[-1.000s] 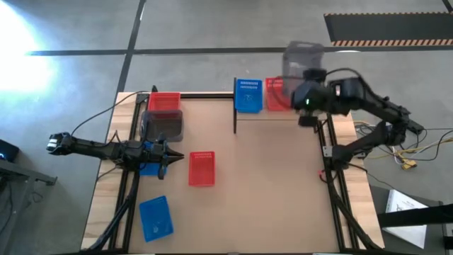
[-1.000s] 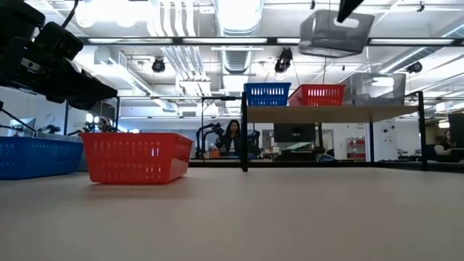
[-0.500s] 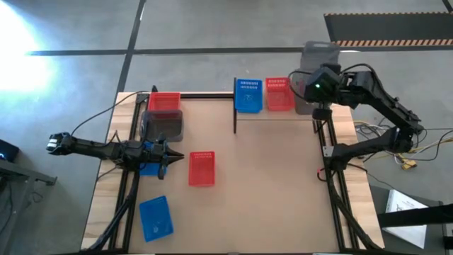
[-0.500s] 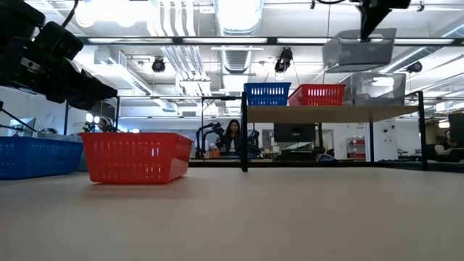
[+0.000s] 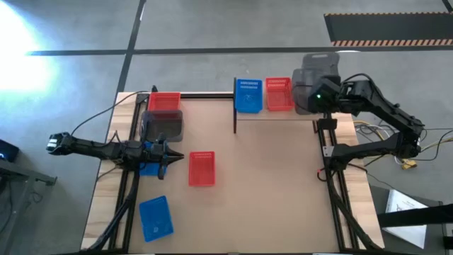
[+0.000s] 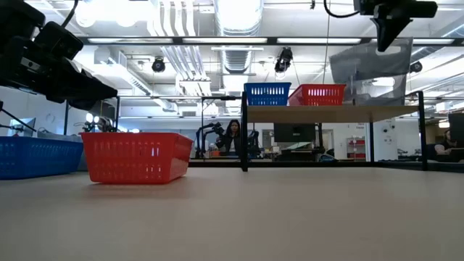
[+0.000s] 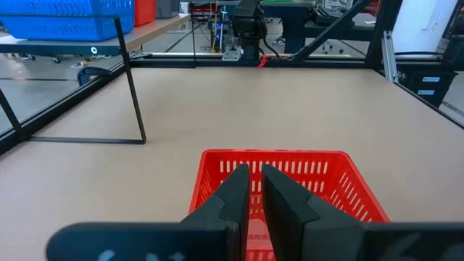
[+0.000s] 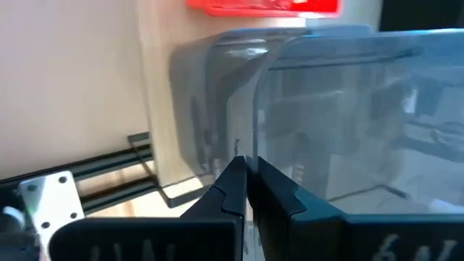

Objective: Stack baskets on shelf by color
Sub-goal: Stack the right black bin on the other black bin on the shelf

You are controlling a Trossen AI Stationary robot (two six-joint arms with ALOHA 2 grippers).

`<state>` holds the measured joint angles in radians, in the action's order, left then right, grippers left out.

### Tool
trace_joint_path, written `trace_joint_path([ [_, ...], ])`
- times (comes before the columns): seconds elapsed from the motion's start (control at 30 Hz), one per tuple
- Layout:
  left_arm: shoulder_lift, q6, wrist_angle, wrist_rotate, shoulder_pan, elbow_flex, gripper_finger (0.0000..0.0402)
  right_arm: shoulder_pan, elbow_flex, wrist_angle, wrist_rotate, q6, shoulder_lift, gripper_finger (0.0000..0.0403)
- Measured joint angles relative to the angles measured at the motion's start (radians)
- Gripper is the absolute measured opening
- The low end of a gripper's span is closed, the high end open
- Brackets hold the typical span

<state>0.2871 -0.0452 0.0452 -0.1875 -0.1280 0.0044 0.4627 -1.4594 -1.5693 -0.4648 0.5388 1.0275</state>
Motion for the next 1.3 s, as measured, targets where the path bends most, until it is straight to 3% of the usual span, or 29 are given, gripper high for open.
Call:
trace_joint_path([
  [0.23,0.000,0.000,0.000,0.000,0.000,0.000,0.0022,0.001,0.006,0.000,0.056,0.009,0.002,0.0008],
  [0.67,0.000,0.000,0.000,0.000,0.000,0.000,0.0022,0.001,0.007,-0.002,0.051,-0.006,0.003,0.0011],
  [1.03,0.000,0.000,0.000,0.000,0.000,0.000,0.0022,0.001,0.007,0.000,-0.035,-0.034,0.002,0.0126],
  [1.3,0.000,0.000,0.000,0.000,0.000,0.000,0.0022,0.001,0.007,0.004,-0.033,-0.301,0.008,0.0158],
])
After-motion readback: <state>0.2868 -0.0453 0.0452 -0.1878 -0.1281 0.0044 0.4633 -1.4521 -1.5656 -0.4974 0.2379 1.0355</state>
